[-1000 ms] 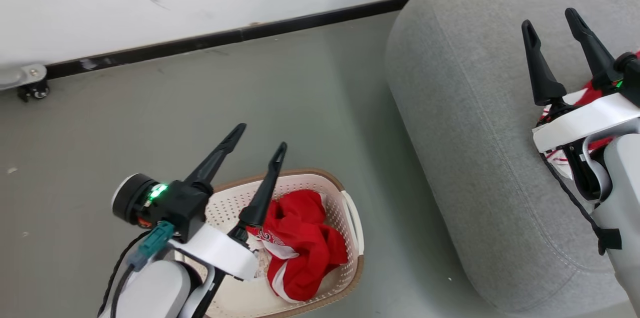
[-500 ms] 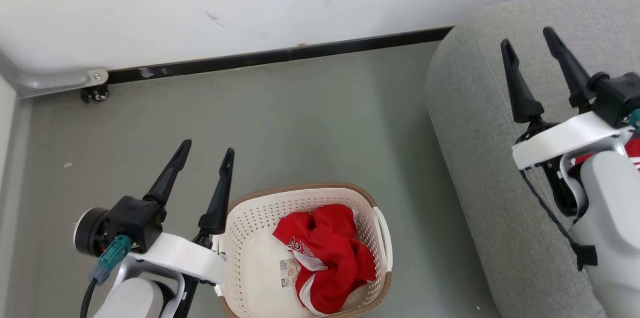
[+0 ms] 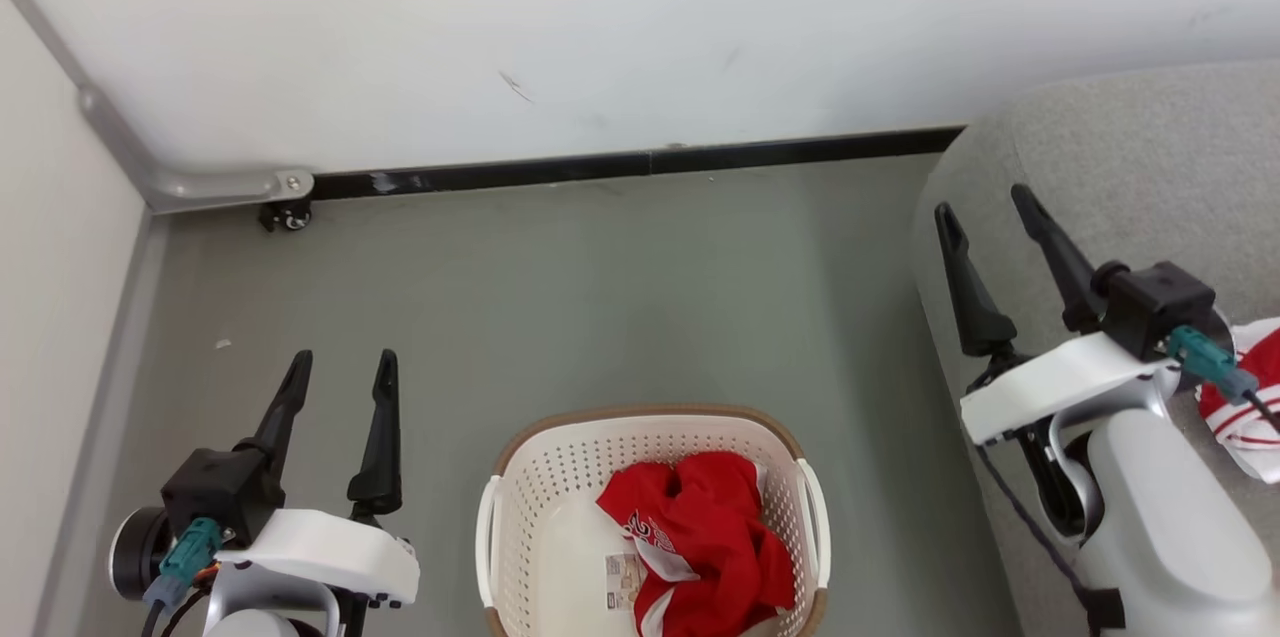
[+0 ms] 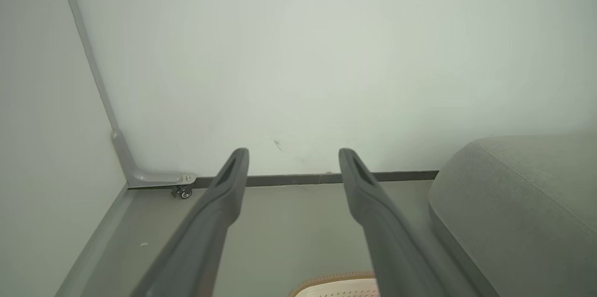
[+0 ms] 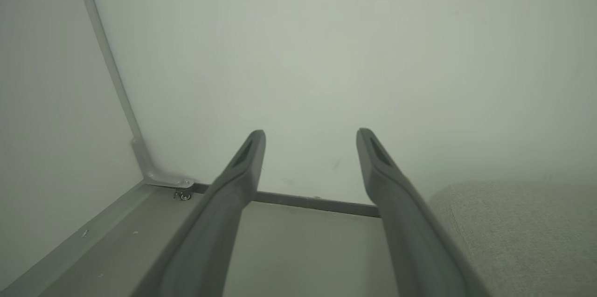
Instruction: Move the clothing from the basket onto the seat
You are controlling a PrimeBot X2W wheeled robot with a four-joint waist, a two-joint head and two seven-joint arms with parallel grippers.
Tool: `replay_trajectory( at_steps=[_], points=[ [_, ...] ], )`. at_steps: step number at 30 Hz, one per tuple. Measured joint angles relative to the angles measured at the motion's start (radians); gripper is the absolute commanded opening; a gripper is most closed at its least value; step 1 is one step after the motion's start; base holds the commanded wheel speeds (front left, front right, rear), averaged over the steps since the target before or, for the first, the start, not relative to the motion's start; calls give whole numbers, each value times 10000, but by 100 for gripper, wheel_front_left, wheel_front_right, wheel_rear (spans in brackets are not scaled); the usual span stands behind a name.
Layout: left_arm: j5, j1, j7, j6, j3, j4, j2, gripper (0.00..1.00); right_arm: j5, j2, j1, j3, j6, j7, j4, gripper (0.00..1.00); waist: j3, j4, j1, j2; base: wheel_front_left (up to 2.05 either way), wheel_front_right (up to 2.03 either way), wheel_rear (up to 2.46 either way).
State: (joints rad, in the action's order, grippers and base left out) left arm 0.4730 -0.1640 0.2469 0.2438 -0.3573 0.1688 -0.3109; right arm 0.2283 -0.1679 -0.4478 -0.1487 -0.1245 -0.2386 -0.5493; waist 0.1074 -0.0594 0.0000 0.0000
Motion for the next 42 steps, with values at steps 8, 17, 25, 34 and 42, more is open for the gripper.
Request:
replay_trajectory(
  at_steps=[8,17,25,34,42],
  points=[
    [-2,327,0,307,546,42,203,100,-182,619,934,453,0,2,-50,100,-452,330,0,0,0,0,0],
    [-38,709,0,376,573,69,349,100,-543,947,1880,1145,0,15,-29,100,-910,509,0,0,0,0,0],
    [-132,1025,0,362,581,105,451,100,-725,1076,2525,1220,0,222,199,100,-1208,533,0,0,0,0,0],
    [-299,1249,0,328,596,169,579,100,-903,1152,3133,1344,0,466,537,100,-1419,508,0,0,0,0,0],
    [-437,1446,0,330,809,140,606,100,-968,1187,3557,1313,0,642,972,100,-1496,463,0,0,0,0,0]
  ],
)
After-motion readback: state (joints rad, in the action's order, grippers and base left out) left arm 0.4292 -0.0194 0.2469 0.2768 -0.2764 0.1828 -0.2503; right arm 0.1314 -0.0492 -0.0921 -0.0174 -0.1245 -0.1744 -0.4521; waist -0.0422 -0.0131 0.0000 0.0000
